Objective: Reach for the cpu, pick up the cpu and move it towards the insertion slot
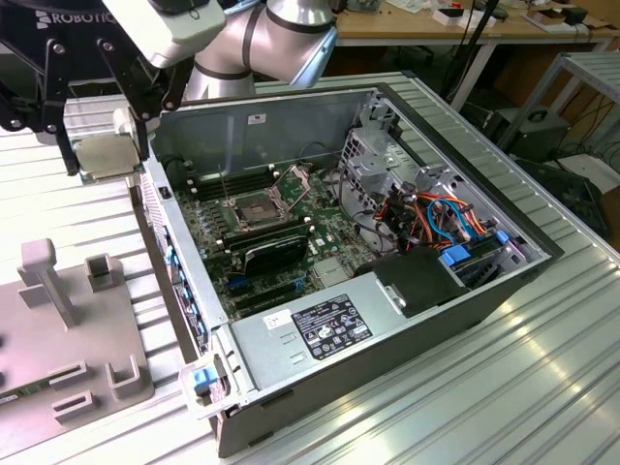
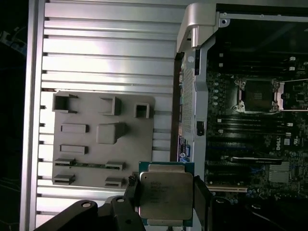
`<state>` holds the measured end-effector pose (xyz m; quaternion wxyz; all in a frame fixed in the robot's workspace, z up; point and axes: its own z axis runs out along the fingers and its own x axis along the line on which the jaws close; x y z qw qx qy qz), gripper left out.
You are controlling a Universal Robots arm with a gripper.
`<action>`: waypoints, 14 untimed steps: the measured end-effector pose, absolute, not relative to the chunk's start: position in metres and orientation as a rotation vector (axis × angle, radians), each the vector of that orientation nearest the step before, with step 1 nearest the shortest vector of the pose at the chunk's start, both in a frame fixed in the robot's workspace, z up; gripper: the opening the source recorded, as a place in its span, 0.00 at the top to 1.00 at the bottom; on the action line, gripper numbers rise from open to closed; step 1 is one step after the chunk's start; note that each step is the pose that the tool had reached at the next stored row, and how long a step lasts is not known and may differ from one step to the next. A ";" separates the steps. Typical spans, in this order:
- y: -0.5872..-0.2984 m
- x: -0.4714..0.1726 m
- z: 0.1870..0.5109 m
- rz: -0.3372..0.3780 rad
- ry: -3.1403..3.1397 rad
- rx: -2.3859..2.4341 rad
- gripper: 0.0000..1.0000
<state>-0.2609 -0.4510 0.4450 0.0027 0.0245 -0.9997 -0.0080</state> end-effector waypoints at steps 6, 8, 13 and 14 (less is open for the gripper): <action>-0.451 -0.249 0.445 -0.025 -3.135 0.077 0.45; -0.451 -0.244 0.445 -0.025 -3.135 0.077 0.45; -0.451 -0.233 0.445 -0.025 -3.135 0.077 0.45; -0.451 -0.231 0.445 -0.025 -3.135 0.077 0.45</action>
